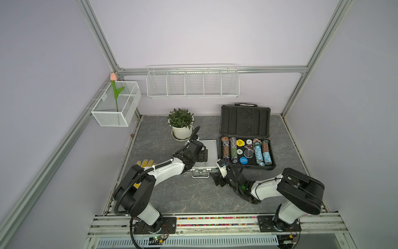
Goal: Close the poker set cases
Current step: Close the lid of the poker set case.
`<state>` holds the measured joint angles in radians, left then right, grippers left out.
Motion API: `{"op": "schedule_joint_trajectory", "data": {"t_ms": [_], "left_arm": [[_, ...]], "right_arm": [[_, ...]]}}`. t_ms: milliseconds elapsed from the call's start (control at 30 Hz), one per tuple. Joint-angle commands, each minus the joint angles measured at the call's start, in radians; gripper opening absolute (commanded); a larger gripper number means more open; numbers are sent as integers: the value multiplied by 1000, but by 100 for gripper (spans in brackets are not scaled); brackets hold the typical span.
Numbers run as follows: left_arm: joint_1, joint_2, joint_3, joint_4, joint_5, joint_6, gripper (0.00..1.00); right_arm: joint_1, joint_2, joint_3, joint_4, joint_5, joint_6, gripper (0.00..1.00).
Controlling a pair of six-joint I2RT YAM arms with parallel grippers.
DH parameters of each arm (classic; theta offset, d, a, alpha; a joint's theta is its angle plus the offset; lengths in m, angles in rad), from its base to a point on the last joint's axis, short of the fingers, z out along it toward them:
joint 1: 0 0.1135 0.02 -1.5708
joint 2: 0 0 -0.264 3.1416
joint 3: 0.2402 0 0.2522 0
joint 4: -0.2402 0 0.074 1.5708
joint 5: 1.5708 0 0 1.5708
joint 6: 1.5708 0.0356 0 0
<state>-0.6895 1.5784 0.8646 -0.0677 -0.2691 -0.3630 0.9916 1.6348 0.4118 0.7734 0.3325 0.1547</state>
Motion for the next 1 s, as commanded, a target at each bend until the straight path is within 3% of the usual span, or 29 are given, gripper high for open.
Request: {"op": "schedule_joint_trajectory", "data": {"t_ms": [0, 533, 967], "left_arm": [[-1, 9, -30, -14, 1, -25, 99], [-1, -23, -107, 61, 27, -44, 99], [-1, -62, -205, 125, 34, -118, 99]], "right_arm": [[7, -4, -30, -170, -1, 55, 92], [11, -186, 12, -276, 7, -32, 91], [9, -204, 122, -234, -119, -439, 89]]}}
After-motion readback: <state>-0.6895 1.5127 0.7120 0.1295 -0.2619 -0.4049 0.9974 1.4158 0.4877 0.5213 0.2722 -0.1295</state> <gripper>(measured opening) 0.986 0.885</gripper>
